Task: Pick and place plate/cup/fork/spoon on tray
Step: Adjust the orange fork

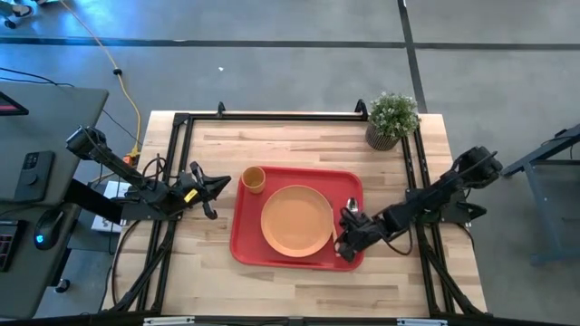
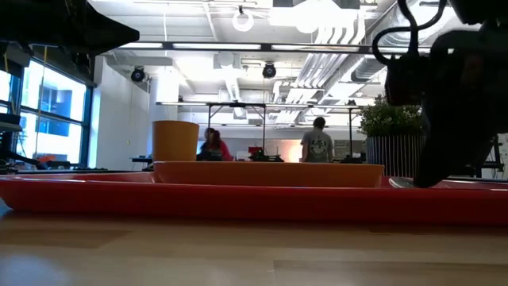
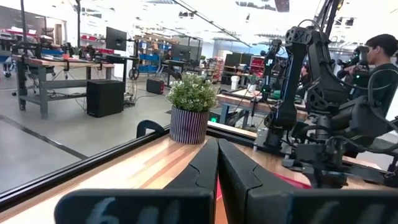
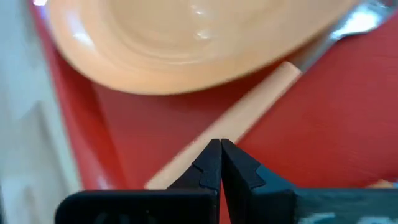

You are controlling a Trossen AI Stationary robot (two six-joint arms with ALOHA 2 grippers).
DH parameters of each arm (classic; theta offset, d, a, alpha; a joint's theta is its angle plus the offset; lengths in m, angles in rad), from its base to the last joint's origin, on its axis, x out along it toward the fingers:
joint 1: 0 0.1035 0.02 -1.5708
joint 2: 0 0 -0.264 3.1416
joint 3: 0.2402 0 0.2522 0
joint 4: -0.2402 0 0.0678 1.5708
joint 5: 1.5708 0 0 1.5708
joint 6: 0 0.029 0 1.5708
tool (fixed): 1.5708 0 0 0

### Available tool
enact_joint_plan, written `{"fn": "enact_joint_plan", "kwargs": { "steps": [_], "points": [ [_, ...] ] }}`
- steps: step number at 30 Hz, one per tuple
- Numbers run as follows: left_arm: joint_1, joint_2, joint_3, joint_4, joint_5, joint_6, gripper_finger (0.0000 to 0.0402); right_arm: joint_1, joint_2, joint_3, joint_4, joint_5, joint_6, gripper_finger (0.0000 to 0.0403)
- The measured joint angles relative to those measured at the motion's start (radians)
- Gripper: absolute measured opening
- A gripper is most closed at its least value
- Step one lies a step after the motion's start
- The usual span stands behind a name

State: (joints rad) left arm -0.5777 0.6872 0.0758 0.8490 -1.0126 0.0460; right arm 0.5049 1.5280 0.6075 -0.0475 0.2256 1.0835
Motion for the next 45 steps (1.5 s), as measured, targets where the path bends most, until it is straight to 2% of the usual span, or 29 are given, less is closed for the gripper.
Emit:
{"fn": "enact_joint_plan", "kwargs": {
  "steps": [3, 6, 11, 13, 18, 22, 24, 33, 45],
  "points": [
    [0.000, 0.000, 0.000, 0.000, 0.000, 0.000, 0.0000, 0.010, 0.000, 0.007, 0.017, 0.000, -0.016, 0.0000],
    [0.000, 0.000, 0.000, 0.001, 0.000, -0.001, 0.0000, 0.012, 0.000, 0.046, -0.063, 0.007, -0.071, 0.0000],
    [0.000, 0.000, 0.000, 0.005, 0.000, -0.008, 0.0000, -0.055, -0.001, 0.127, -0.357, 0.167, -0.156, 0.0000],
    [0.000, 0.000, 0.000, 0.009, 0.000, -0.008, 0.0000, -0.108, -0.002, 0.131, -0.383, 0.192, -0.203, 0.0000],
    [-0.008, 0.000, 0.000, 0.005, -0.007, -0.011, 0.0000, -0.235, -0.002, 0.065, -0.240, 0.109, -0.356, 0.0000],
    [-0.029, 0.000, 0.000, 0.002, -0.034, -0.014, 0.0000, -0.268, -0.002, 0.043, -0.077, 0.031, -0.464, 0.0000],
    [-0.034, 0.000, 0.000, 0.003, -0.049, -0.009, 0.0000, -0.285, -0.002, 0.043, -0.045, 0.027, -0.501, 0.0000],
    [-0.034, 0.000, 0.000, 0.010, -0.056, -0.015, 0.0000, -0.365, -0.002, 0.043, -0.046, -0.025, -0.569, 0.0000],
    [-0.029, -0.001, 0.000, 0.009, -0.098, 0.011, 0.0000, -0.382, 0.037, 0.042, -0.071, -0.047, -0.587, 0.0000]
  ]
}}
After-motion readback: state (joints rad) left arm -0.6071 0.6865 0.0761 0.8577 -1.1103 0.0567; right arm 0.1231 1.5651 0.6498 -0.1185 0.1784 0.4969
